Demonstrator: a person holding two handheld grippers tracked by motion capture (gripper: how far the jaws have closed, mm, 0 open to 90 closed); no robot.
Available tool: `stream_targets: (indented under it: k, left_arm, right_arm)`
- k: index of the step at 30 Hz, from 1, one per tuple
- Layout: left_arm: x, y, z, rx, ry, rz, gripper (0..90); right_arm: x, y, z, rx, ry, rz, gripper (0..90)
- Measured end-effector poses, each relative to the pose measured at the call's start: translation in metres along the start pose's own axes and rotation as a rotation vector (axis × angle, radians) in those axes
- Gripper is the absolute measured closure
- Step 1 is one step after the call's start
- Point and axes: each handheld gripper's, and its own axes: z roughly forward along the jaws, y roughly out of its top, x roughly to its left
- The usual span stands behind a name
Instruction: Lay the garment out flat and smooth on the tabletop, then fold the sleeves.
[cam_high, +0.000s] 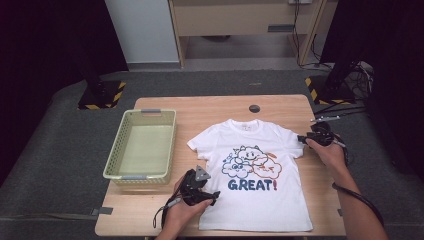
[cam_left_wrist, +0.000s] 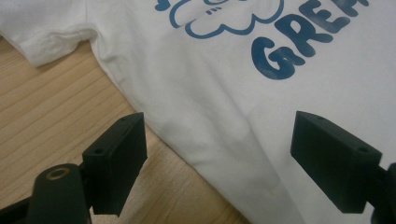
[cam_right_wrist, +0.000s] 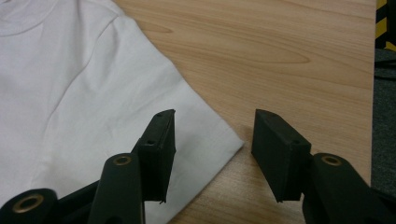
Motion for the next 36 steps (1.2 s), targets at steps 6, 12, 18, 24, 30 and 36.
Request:
stream_targets:
  k: [6,12,18,24,30,36]
  left_arm:
    - [-0.001,-0.001,-0.001,0.001,0.006,0.002,19.1]
    - [0.000,-0.003,0.000,0.007,0.010,0.004,19.4]
    - [-0.003,-0.005,0.003,0.019,0.016,0.016,19.6]
    - [-0.004,-0.007,0.007,0.035,0.026,0.026,19.4]
    - [-0.002,-0.008,0.010,0.037,0.030,0.017,18.2]
    - [-0.002,-0.009,0.010,0.035,0.037,0.018,16.9]
  right_arm:
    - [0.007,-0.002,0.000,0.020,0.056,-0.041,80.9]
    - [0.011,0.006,-0.007,0.003,0.077,-0.015,86.6]
    - [0.020,0.018,-0.021,0.002,0.080,-0.047,86.6]
    - [0.034,0.030,-0.034,0.002,0.078,-0.081,86.7]
    - [0.058,0.044,-0.042,0.014,0.081,-0.133,86.6]
    - [0.087,0.059,-0.040,0.042,0.080,-0.167,86.6]
